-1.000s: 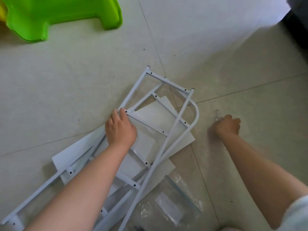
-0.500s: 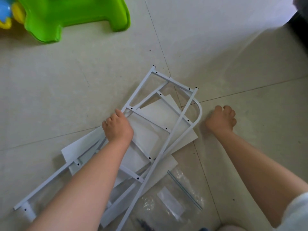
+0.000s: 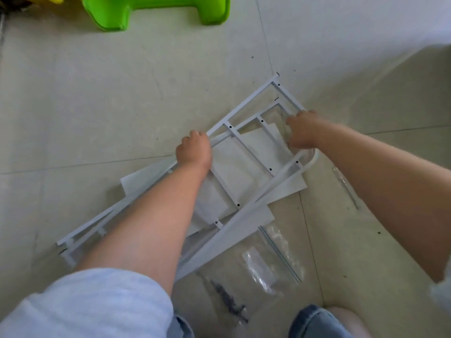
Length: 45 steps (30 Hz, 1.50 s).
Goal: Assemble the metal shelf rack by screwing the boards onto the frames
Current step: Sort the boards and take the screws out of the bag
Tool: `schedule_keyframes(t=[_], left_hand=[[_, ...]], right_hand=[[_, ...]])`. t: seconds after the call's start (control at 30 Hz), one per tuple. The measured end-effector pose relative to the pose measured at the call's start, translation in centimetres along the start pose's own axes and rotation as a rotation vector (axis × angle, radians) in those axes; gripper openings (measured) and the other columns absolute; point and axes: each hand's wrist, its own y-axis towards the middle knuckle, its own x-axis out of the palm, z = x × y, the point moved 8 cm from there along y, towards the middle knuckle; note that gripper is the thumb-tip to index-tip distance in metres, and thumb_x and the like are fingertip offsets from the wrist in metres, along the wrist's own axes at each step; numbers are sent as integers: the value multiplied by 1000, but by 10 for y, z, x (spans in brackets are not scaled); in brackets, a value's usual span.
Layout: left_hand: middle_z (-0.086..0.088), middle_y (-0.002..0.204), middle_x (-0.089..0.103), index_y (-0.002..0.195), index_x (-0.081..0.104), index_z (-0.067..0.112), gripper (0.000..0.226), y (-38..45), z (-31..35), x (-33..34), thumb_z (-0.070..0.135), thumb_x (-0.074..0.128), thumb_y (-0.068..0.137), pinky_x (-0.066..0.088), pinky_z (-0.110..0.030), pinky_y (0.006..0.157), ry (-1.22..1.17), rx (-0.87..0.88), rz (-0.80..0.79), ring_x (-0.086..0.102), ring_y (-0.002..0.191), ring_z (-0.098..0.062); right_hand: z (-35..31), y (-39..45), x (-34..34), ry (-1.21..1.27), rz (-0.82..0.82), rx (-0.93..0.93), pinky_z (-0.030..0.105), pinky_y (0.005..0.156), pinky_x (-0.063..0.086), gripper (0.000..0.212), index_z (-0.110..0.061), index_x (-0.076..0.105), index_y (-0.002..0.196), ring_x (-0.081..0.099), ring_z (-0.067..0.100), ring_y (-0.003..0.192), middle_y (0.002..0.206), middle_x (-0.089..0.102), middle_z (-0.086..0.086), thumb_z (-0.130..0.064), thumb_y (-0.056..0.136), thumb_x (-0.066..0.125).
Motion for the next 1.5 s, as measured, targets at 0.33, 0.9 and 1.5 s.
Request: schedule_keyframes(t=[0.33,0.9,1.5], left_hand=[[-20,120,47,118,52,2,31,-15,-28,-11,-3,38,90,38,-40,86,30,220,6,48,110,-36],[-15,119,52,116,56,7,29,-19,-42,20,3,40,93,41,-37,85,-2,42,-60,46,114,-32],[-15,123,43,118,44,3,33,-38,-61,21,-7,36,88,41,-37,79,225,175,-127,50,110,-32]], right_hand=[[-50,-13,17,23,139,-154,47,111,15,57,-18,28,140,18,25,138,148,26,8,-36,90,50],[-104,20,6,-48,226,-232,56,111,4,54,-17,29,139,11,23,141,146,26,5,-3,89,43],[-106,20,7,-288,251,-375,37,101,29,28,-13,52,114,46,25,116,118,57,5,-30,95,39]])
